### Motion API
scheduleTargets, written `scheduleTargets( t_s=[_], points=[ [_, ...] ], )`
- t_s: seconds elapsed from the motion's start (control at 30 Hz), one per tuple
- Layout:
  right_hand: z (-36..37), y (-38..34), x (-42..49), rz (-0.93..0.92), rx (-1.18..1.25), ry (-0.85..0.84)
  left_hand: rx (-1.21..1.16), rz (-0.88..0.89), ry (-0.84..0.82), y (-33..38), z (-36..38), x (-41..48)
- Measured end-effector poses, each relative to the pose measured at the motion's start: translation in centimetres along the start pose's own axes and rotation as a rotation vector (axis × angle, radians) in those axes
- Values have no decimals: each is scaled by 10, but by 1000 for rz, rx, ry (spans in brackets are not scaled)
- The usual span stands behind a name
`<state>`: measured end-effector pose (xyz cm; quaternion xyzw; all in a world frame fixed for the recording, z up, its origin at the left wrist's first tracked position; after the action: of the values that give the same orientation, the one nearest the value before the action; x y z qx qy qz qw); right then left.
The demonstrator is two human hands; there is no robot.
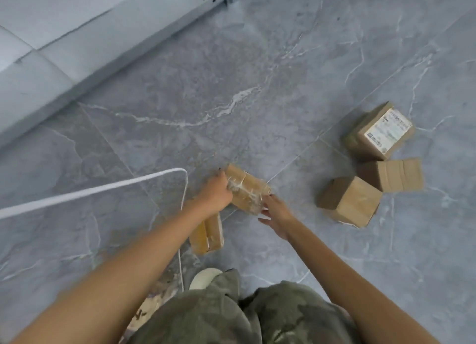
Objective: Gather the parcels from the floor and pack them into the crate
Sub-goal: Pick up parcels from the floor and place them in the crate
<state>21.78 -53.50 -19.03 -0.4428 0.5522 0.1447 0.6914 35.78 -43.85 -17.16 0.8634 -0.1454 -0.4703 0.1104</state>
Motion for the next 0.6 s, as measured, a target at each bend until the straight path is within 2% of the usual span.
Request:
scheduleTargets(
  t_s=[0.1, 0.23, 0.37, 0.47, 0.6],
  points=[
    [0, -3, -8, -28, 68, 45, -146, -25, 7, -2, 3, -7],
    [-13, -37, -74, -81, 139, 140, -264, 2, 42, 19, -33, -65],
    [-23, -102, -180, -171, 192, 210, -459, -33, 179, 65, -106, -159],
    [-33, -166, -277, -287, 218, 275, -784, -142, 217, 101, -178, -244],
    [-36, -257, -412, -492, 263, 214, -1066, -123, 235, 155, -270, -366]
  ],
)
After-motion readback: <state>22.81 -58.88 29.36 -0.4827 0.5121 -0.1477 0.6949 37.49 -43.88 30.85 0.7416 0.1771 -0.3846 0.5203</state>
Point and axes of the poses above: each hand's wrist, its own x-axis towards the middle knuckle, its own z-axis out of the palm, y = z × x, the point moved 4 cm from there along x, towards the middle knuckle, and after that the axes turned 6 degrees about -z, right-handed, at the moved point
